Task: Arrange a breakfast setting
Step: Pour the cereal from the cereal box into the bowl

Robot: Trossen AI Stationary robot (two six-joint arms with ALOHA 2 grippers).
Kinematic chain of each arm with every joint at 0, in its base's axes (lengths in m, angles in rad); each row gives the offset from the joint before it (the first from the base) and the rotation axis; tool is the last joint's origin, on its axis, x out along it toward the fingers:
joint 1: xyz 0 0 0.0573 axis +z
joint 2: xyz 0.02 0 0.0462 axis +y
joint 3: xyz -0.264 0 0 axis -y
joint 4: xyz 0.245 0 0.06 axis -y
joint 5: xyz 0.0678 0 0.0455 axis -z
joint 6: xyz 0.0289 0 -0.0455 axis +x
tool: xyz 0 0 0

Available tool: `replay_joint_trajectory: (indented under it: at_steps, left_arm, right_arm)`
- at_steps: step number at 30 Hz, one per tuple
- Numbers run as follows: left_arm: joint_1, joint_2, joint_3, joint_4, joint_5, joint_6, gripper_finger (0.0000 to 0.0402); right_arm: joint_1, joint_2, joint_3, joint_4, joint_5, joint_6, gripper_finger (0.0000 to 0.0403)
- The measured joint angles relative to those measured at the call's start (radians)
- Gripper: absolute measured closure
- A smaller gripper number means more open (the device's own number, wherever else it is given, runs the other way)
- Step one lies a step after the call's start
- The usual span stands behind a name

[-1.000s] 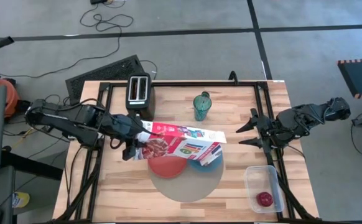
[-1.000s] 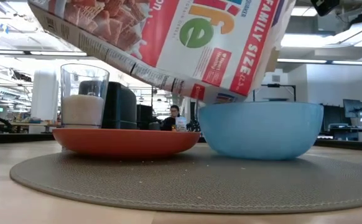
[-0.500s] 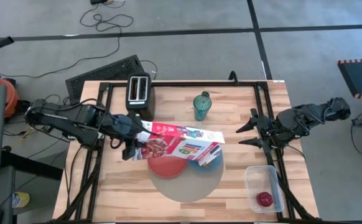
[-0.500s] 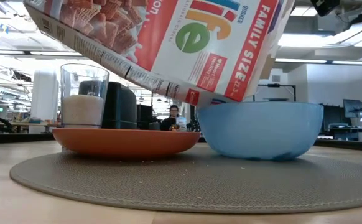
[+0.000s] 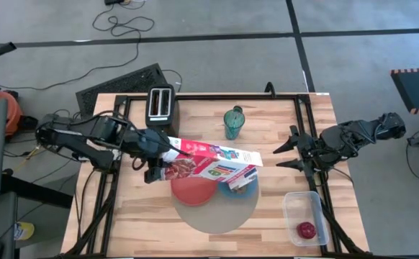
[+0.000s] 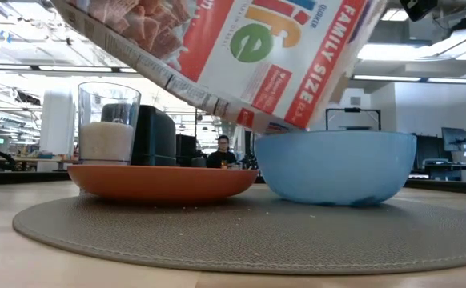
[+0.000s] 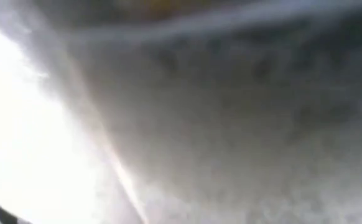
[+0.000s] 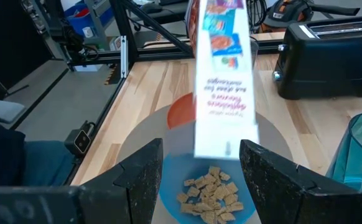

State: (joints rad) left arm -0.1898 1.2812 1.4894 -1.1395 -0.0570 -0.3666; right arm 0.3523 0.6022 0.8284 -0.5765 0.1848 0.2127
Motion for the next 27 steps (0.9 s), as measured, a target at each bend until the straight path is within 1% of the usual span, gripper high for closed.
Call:
replay_joint_trajectory:
  at_steps: [4,11,15,19,27]
  left_arm:
    - [0.0,0.055,0.055,-0.034,0.001,0.026,0.0264]
    - [0.0,0.122,0.195,-0.121,0.0,0.031,0.0264]
    - [0.0,0.166,0.251,-0.203,-0.002,0.031,0.0264]
    - [0.0,0.189,0.262,-0.194,-0.002,0.052,0.0264]
    - [0.0,0.191,0.263,-0.19,-0.019,0.059,0.0264]
  right_arm:
    - [0.0,0.0,0.0,0.0,0.0,0.0,0.0163]
    - [0.0,0.0,0.0,0.0,0.0,-0.001,0.0163]
    - [0.0,0.0,0.0,-0.001,0.0,-0.001,0.0163]
    - [0.0,0.0,0.0,-0.001,0.0,-0.001,0.0163]
    - [0.0,0.0,0.0,-0.001,0.0,-0.002,0.0163]
